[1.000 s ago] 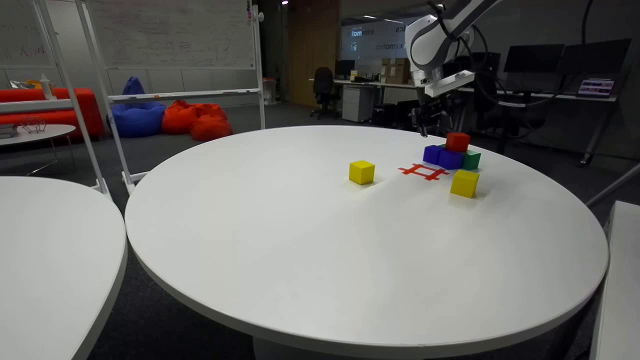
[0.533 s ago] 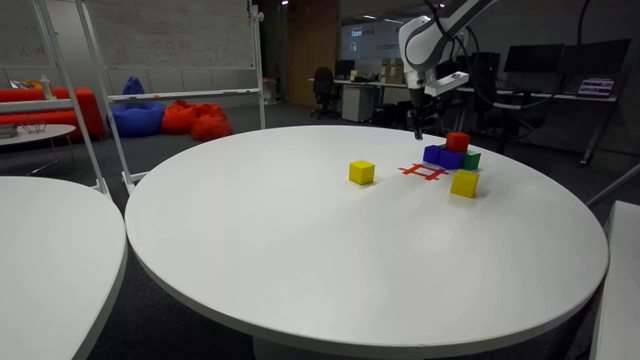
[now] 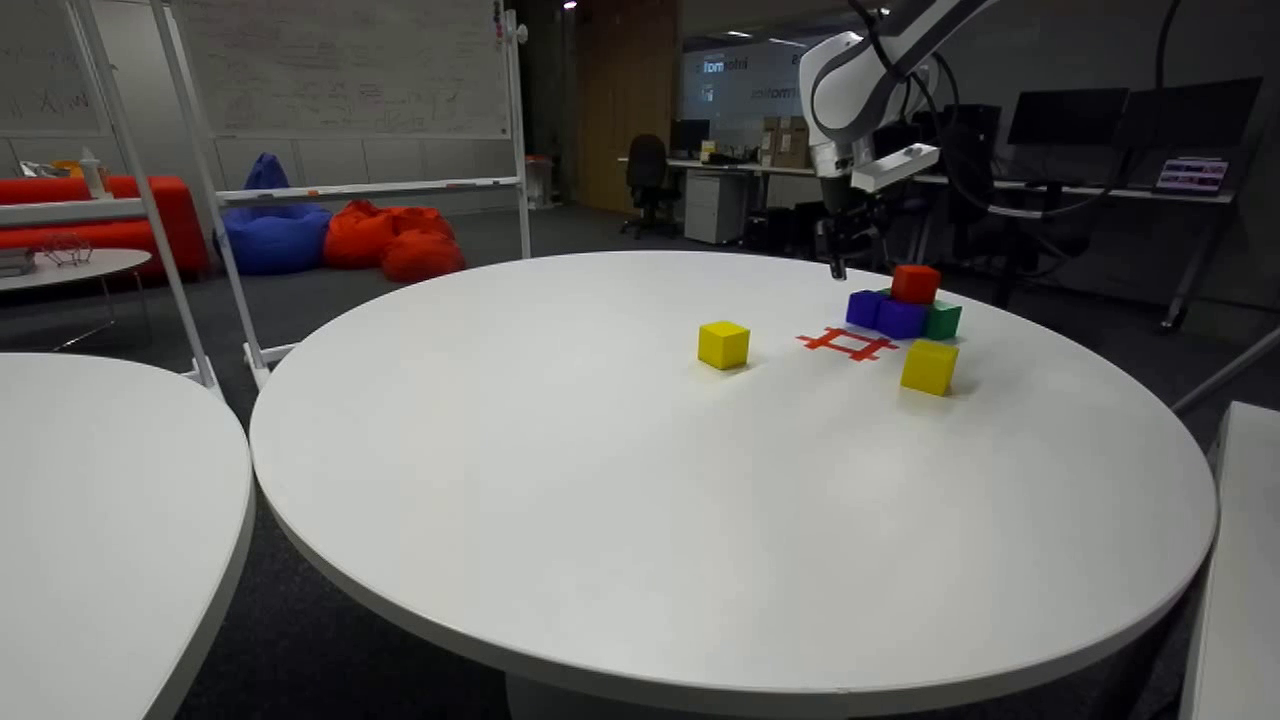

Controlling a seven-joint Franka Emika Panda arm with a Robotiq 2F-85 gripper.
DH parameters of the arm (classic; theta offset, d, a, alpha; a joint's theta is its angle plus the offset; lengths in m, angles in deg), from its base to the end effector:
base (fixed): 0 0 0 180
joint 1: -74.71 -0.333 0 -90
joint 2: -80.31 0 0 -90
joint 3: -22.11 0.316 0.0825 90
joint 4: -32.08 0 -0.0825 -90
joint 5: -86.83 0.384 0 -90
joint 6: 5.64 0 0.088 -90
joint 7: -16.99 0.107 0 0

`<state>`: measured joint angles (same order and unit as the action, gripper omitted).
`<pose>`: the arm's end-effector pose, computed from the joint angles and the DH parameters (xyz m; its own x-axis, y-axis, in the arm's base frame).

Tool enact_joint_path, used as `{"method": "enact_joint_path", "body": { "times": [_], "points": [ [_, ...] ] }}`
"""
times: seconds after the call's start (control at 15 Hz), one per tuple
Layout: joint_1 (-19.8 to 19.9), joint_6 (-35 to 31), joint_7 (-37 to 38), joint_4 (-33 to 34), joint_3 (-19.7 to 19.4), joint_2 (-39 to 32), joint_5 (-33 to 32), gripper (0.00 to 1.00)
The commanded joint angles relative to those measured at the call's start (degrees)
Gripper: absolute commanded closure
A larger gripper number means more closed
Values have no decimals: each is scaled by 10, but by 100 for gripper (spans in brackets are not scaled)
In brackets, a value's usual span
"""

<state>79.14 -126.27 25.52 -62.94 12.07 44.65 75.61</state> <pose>0.6454 -0.1636 0.2402 0.9499 -0.2767 -0.1452 -0.2306 -0.9343 0.2719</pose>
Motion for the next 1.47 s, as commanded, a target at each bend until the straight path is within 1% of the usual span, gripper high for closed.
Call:
{"method": "enact_joint_path", "body": {
  "times": [0.0,0.47,0.8,0.87,1.4],
  "points": [
    [1,1,11,1,-7,-4,-11,0],
    [11,-4,16,-6,-30,-16,-16,0],
    [16,-1,22,-5,-38,-25,-12,0],
    [17,2,11,2,-31,-28,-9,0],
    [20,2,15,2,-32,-29,-8,0]
  ]
}}
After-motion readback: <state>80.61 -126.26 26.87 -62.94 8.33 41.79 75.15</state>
